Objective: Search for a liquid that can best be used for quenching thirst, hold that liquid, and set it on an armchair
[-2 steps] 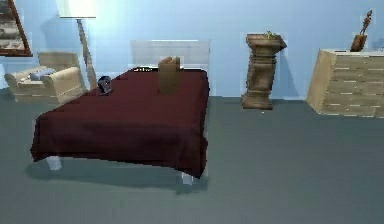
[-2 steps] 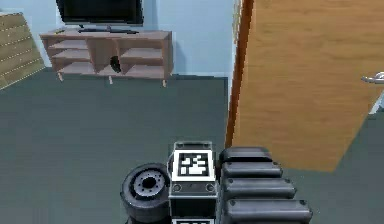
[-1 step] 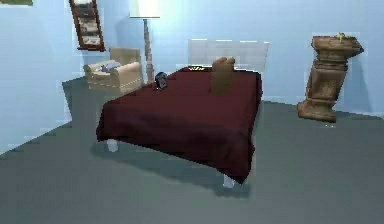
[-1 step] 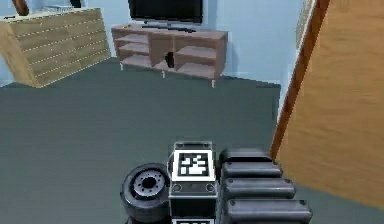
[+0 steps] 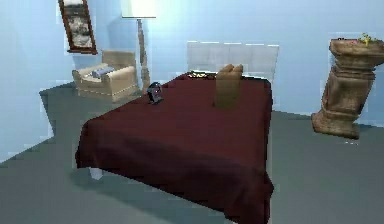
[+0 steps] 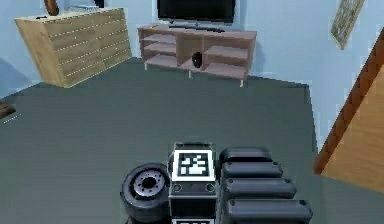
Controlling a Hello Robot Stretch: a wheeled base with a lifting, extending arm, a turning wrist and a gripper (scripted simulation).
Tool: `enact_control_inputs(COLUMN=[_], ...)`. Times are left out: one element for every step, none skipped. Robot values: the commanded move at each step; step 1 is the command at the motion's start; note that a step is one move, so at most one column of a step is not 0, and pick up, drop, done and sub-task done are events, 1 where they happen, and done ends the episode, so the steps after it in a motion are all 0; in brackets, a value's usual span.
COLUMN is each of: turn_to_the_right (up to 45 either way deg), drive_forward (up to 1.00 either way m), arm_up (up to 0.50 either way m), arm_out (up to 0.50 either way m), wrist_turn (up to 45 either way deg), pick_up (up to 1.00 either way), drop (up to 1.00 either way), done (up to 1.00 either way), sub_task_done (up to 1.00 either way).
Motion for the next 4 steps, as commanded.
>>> enact_control_inputs(turn_to_the_right=[-45.0,-6.0,-3.0,0.0], drive_forward=[0.00,0.00,0.00,1.00], arm_up=[0.00,0.00,0.00,0.00], arm_out=[0.00,0.00,0.00,0.00], wrist_turn=[0.0,0.0,0.0,0.0], pick_up=[0.00,0.00,0.00,0.00], drop=[0.00,0.00,0.00,0.00], done=[0.00,0.00,0.00,0.00], sub_task_done=[0.00,0.00,0.00,0.00])
